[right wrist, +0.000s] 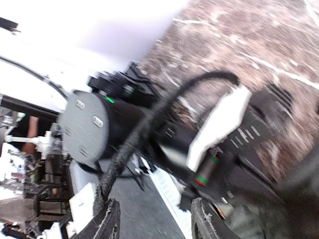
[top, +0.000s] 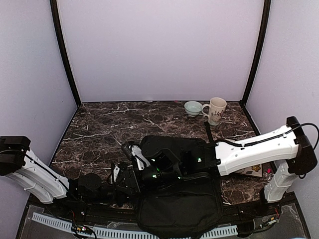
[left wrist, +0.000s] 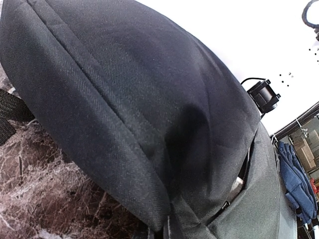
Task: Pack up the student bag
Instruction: Hold the second largest pocket of the student bag.
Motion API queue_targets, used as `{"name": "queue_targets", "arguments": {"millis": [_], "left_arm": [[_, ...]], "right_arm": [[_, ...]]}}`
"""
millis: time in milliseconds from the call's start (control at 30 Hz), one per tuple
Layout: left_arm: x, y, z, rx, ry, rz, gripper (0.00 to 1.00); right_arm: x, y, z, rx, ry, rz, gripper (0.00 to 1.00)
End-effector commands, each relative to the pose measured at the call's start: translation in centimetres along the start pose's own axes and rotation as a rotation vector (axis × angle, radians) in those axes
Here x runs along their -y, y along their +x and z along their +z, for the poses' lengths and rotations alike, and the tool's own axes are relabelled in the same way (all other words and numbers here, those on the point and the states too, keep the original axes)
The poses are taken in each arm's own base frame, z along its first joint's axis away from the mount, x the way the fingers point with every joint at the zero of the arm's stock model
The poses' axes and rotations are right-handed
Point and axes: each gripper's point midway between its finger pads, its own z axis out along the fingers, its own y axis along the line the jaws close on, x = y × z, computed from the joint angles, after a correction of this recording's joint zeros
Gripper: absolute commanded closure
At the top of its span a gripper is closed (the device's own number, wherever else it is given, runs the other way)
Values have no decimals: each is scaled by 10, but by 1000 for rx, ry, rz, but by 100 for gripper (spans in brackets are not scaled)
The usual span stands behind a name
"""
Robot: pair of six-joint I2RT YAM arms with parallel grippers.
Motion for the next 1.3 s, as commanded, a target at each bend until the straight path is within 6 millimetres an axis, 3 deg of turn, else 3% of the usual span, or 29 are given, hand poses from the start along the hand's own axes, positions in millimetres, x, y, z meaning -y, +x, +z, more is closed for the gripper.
{"name": "queue_targets", "arguments": {"millis": [0,33,133,300,467,633,867,1000,1133,1267], "left_arm": [[20,-22,-5,81,58,25,100],[21,-26,-6,98,56,21,100],[23,-40,-8,158,36,3,100],[14,-59,-14,266,-55,-46,100],[4,-67,-22,321,-130,-56,100],[5,-69,-27,336,-150,-39,100],[8,-64,-29,343,-141,-27,100],[14,-60,-25,332,-139,-14,100],[24,-63,-19,344,-118,13,100],[31,-67,-12,352,-114,61,100]], "right_arm": [[27,8,-37,33,220,68,51],[40,18,-41,22,265,112,51],[52,37,-73,33,311,217,50],[88,76,-97,-53,446,297,48],[98,98,-95,-117,440,331,48],[108,107,-89,-148,474,325,46],[158,75,-97,-5,574,318,47],[185,40,-110,73,647,220,48],[178,1,-103,103,621,84,48],[140,0,-73,-22,446,-26,51]]}}
